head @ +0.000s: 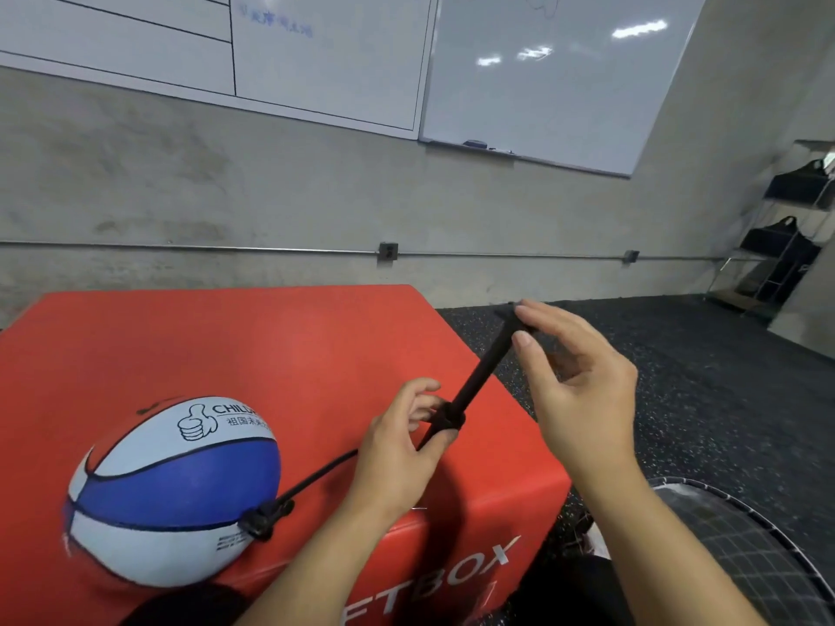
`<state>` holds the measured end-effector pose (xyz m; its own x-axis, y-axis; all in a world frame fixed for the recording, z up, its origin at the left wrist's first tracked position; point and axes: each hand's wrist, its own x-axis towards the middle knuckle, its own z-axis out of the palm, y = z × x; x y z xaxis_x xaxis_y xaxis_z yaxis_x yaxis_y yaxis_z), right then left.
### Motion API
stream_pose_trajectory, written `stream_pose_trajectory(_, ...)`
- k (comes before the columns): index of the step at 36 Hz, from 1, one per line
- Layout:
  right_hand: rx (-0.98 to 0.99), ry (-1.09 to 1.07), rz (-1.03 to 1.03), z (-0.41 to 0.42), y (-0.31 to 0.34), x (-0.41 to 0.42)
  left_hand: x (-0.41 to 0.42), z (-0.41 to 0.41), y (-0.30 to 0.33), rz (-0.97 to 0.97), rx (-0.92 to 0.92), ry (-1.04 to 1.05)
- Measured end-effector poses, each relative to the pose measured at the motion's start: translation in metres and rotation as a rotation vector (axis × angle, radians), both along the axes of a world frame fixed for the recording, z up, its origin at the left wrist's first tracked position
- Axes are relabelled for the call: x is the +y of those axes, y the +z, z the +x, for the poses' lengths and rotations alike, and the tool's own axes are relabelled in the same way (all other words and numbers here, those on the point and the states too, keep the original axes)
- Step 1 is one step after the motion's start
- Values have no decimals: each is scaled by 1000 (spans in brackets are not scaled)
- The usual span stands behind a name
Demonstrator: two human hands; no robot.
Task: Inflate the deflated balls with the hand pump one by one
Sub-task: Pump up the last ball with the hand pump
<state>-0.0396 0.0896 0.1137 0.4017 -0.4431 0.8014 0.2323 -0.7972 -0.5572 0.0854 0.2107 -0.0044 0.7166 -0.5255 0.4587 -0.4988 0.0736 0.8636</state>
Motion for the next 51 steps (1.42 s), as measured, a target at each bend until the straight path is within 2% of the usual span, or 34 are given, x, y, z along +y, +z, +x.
stream_pose_trajectory(5,-14,14,18,4,-17,3,-1,0,-5,-12,-30,12)
stream_pose_trajectory(23,158,64,41,26,-95,7,-1,6,-10,7,-26,32)
stream_pose_trajectory(29,200,110,12,33,-89,11,1,-1,-2,16,9,61)
stream_pose_trajectory(34,206,211,178,31,-93,10,3,13,-8,-27,61,89)
stream_pose_trajectory(37,351,241,258,35,-112,7,5,20,-9,-88,133,94)
stream_pose_trajectory(40,517,282,251,47,-126,7,6,26,-11,-124,169,103)
stream_pose_trajectory(48,513,221,296,91,-131,-12,15,33,-7,-59,189,136)
stream_pose_trajectory(51,616,242,288,109,-137,-11,23,37,-7,-18,199,159)
